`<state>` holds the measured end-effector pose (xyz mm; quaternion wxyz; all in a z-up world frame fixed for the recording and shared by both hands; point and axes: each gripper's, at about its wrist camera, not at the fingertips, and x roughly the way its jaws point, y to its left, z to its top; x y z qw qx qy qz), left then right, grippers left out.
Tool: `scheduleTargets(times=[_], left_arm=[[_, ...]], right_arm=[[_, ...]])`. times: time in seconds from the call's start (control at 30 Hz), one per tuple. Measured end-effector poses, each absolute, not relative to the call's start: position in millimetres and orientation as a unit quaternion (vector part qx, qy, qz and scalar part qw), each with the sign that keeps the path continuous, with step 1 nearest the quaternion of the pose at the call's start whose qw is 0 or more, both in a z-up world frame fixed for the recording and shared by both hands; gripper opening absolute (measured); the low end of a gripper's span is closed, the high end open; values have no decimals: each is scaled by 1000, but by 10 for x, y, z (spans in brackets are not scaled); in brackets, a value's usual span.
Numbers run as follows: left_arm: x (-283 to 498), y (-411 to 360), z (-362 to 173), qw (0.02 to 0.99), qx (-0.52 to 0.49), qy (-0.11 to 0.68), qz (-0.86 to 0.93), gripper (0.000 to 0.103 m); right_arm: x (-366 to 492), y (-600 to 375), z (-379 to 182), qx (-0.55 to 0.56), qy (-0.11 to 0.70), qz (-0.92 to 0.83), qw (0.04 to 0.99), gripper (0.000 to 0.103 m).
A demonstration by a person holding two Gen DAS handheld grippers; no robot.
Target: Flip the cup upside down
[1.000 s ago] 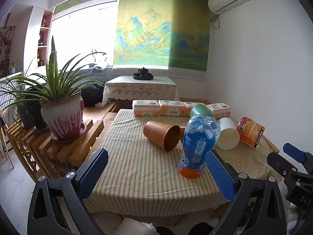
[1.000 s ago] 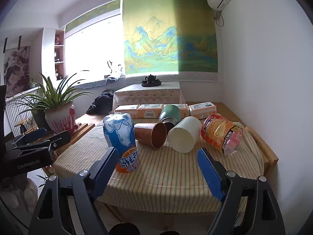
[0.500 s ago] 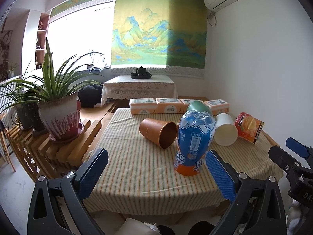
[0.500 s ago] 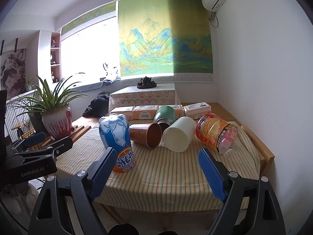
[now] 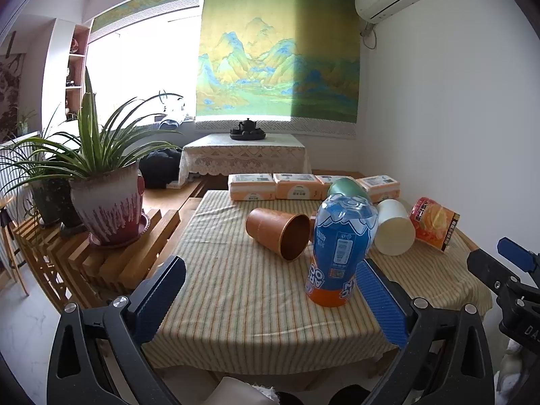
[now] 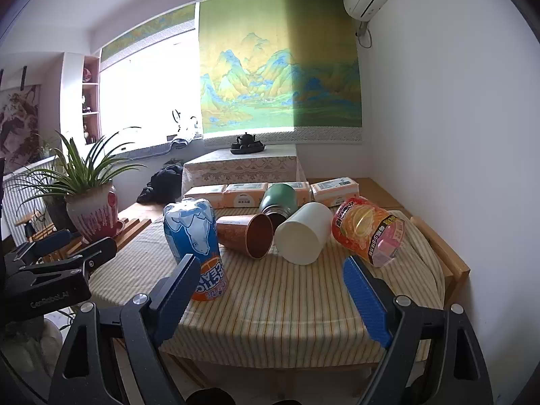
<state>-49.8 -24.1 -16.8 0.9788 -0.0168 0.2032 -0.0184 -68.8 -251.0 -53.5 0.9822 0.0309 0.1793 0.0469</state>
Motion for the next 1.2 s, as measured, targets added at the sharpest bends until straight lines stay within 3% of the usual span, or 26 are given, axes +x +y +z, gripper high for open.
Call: scheduleTargets(times=[1.2], left_arm=[[-447,-299,-231,977,-16,213,-28,102]], right_arm=[[-645,-2568,-573,38,180,35,982,84]])
